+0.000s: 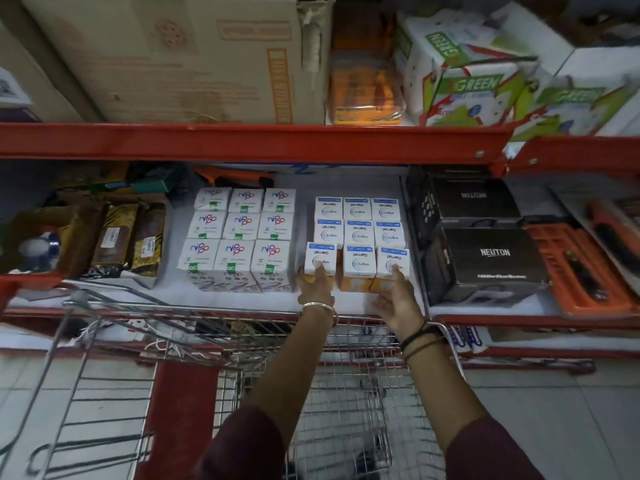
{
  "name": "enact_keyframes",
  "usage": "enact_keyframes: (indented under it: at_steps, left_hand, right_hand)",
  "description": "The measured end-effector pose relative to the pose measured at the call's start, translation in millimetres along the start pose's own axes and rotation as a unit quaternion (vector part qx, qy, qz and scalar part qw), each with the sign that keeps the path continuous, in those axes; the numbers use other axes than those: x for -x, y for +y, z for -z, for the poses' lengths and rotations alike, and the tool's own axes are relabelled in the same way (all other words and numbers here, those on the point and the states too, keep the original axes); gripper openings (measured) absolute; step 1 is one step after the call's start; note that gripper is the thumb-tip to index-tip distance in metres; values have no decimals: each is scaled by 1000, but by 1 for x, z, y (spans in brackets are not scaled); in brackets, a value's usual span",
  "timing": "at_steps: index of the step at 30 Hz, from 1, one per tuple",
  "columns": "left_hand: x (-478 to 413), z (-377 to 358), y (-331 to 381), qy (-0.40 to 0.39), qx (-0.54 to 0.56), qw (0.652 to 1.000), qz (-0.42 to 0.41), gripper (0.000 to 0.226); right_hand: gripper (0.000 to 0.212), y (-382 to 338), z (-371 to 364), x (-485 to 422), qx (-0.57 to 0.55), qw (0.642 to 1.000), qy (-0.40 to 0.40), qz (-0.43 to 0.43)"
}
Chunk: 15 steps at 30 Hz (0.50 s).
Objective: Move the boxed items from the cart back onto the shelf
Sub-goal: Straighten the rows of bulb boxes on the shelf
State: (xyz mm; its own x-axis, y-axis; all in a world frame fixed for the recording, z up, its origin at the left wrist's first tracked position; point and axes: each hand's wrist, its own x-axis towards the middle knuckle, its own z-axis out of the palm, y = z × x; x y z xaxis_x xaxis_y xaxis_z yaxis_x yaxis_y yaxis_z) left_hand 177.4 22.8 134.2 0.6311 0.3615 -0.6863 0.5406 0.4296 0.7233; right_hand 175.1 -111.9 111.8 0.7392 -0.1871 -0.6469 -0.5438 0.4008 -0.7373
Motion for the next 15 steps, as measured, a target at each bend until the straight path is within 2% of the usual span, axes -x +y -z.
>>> enact_keyframes:
  at_steps: [4, 7, 10, 15]
  left_hand:
    - [-5, -5, -15, 15, -50, 998, -28, 59]
    - [-8, -11, -21, 14, -26, 999, -23, 58]
    - [-5, -14, -20, 4, -2, 999, -36, 54]
    - [-3, -17, -20, -12, 69, 995, -65, 47]
  right_hand:
    - [58, 6, 3, -10, -9, 1000, -2, -15]
    - [60, 6, 5, -14, -24, 999, -8, -36]
    - [54, 5, 7, -19, -39, 998, -34, -30]
    - [57, 5, 7, -28, -52, 997, -53, -18]
